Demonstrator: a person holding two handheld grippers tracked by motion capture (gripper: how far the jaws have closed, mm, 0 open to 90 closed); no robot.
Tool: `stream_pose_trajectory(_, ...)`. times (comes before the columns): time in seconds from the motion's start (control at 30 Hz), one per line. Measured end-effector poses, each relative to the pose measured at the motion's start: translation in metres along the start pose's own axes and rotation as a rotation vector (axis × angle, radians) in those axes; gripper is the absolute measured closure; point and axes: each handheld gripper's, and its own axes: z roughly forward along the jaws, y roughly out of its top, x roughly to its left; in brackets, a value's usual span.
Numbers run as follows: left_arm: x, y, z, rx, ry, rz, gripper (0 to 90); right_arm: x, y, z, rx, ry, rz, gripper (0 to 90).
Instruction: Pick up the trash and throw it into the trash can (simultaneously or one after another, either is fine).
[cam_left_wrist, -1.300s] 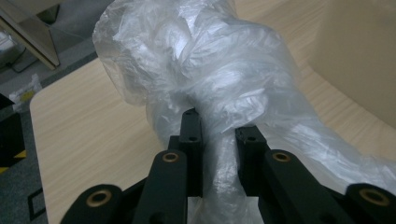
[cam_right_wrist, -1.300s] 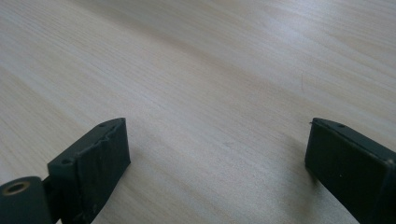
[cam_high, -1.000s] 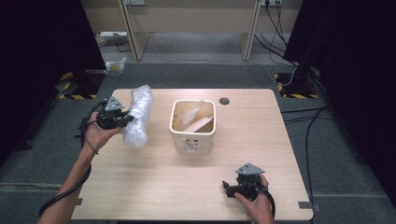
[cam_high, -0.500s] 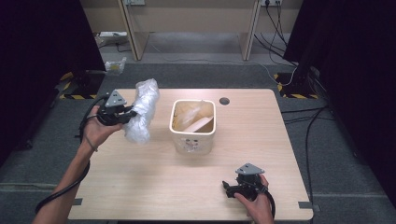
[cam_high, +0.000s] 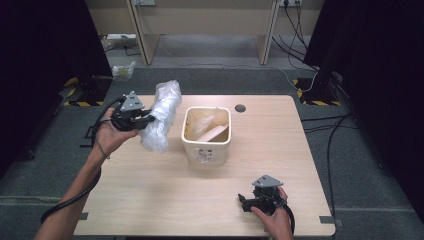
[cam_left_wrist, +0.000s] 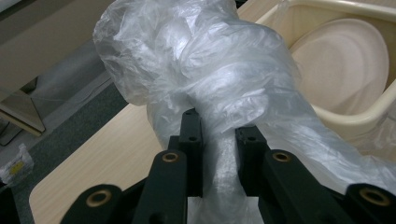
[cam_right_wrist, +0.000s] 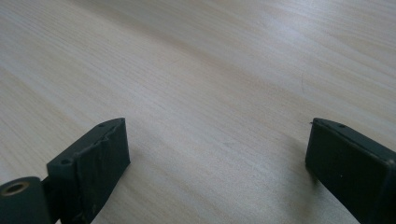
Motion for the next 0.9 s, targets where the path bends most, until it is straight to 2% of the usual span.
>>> stream_pose_trajectory(0.13,-0.006,0.011,0.001,-0.002,-0.008,0.028,76.6,0.0,0.0,0.0,0.0,0.001,0.001,6.5)
stream_pose_trajectory(0.47,-0.02,0.031,0.009,-0.013,-0.04,0.066,76.6,0.0,0.0,0.0,0.0,0.001,0.001,6.5)
stream_pose_trajectory(0.67,-0.032,0.048,0.018,-0.019,-0.064,0.095,76.6,0.0,0.0,0.0,0.002,0.0,0.0,6.4)
stream_pose_trajectory(0.9,-0.043,0.058,0.03,-0.011,-0.096,0.114,76.6,0.0,0.0,0.0,0.001,0.0,0.0,6.5)
